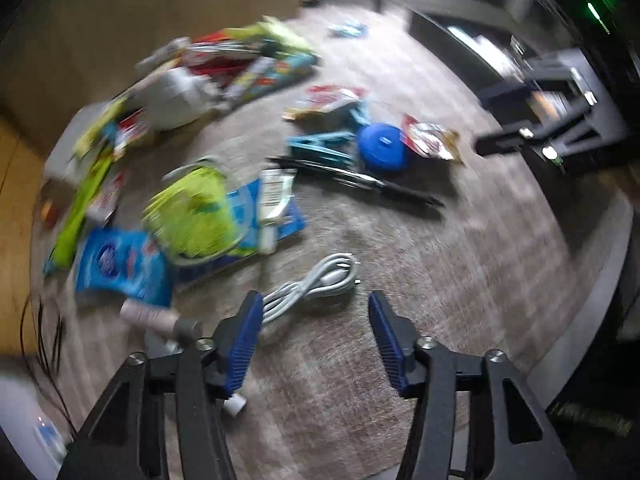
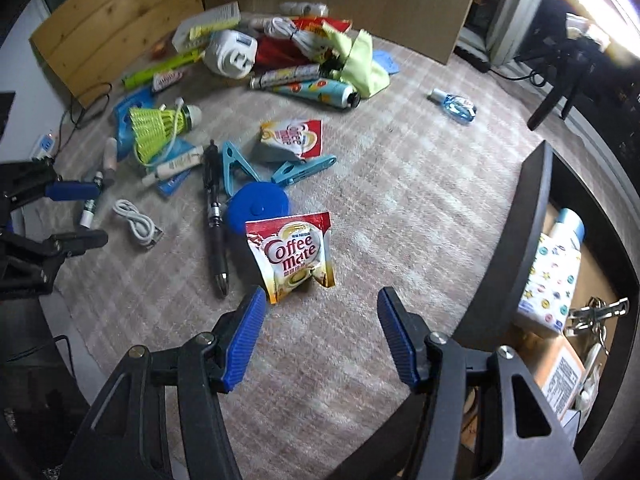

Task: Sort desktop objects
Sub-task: 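Move both grippers back over the pile of items, then grasp the white USB cable with the left gripper while the right grasps the Coffee-mate sachet, then carry the white cable and Coffee-mate sachet over the tray and release both, then move both grippers back over the pile of items, then grasp the green lip balm tube with the left gripper while the right grasps a black pen, then carry the lip balm and black pen over the tray and release both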

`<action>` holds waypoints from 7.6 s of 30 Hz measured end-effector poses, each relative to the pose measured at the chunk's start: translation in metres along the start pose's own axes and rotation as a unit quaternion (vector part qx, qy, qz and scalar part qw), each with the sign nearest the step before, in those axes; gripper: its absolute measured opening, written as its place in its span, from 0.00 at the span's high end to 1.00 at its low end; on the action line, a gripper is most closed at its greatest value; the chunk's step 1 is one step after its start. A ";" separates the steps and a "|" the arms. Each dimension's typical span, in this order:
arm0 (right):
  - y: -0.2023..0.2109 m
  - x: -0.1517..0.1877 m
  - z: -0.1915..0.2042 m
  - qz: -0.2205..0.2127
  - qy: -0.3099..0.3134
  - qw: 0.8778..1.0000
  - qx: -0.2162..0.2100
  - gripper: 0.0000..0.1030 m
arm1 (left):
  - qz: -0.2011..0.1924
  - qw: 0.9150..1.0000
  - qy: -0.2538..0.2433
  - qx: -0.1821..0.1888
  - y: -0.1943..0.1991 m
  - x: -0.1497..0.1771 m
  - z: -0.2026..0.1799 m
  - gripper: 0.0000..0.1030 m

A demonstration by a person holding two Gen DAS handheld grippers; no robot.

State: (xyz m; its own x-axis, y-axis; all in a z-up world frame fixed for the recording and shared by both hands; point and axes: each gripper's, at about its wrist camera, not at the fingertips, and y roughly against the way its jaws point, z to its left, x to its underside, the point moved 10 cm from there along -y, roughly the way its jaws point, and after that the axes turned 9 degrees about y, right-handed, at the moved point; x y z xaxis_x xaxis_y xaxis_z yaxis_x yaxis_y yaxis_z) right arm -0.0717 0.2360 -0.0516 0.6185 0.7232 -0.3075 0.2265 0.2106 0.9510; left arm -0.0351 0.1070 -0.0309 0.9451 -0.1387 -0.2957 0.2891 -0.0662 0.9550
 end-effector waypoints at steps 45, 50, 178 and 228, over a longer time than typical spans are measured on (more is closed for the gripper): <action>-0.003 0.006 -0.022 -0.010 -0.091 0.996 -0.016 0.81 | 0.015 0.986 0.118 0.119 -0.013 -0.005 -0.007 0.87; 0.023 0.015 -0.024 -0.032 -0.097 0.995 -0.001 0.81 | 0.005 0.984 0.117 0.132 -0.003 -0.009 -0.028 0.87; -0.064 -0.073 0.080 0.011 -0.002 0.998 -0.062 0.87 | -0.046 0.900 0.432 -0.036 -0.008 0.063 0.116 0.46; 0.067 0.060 -0.061 -0.099 -0.179 0.977 -0.056 0.89 | -0.072 0.958 0.258 0.101 0.019 -0.075 -0.116 0.86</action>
State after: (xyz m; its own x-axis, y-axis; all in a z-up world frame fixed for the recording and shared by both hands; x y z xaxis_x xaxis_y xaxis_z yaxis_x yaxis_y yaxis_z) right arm -0.0658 0.3337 -0.0047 0.7993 0.3880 -0.4589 0.2974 0.4081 0.8631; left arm -0.0833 0.2305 0.0119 0.8620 0.3901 -0.3237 0.4362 -0.2453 0.8658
